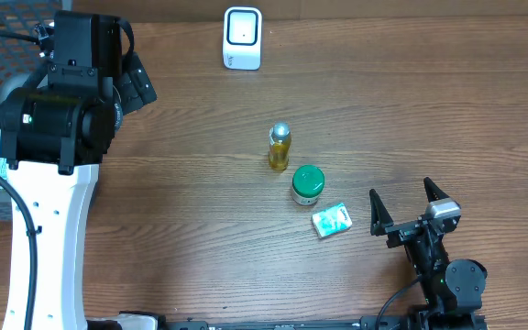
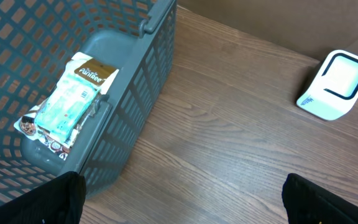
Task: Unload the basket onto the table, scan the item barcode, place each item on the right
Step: 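Lower the left gripper into the basket toward the PanTree snack bag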
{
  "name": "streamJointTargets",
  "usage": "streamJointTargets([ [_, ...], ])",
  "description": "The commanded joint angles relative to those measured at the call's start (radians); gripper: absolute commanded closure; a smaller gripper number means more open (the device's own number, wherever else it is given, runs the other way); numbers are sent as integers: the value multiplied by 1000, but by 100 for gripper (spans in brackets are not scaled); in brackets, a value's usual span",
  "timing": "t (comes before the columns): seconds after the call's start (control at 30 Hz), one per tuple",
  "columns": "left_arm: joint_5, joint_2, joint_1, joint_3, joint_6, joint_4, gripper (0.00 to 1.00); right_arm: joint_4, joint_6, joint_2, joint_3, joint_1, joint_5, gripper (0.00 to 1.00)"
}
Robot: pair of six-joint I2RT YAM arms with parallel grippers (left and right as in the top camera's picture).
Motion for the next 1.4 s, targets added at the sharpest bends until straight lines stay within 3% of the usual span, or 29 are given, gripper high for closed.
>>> streamJointTargets([
  [0.0, 5, 8, 7, 8, 16, 0, 0, 5, -5, -9, -11, 5, 3, 0],
  [0.97, 31, 8, 7, 8, 24, 19, 0, 5, -5, -9, -11, 5, 3, 0],
  [1.27, 31, 8, 12, 8, 322, 137, 0, 5, -5, -9, -11, 5, 3, 0],
  [1.37, 31, 8, 28, 8, 364, 209, 0, 5, -5, -9, -11, 5, 3, 0],
])
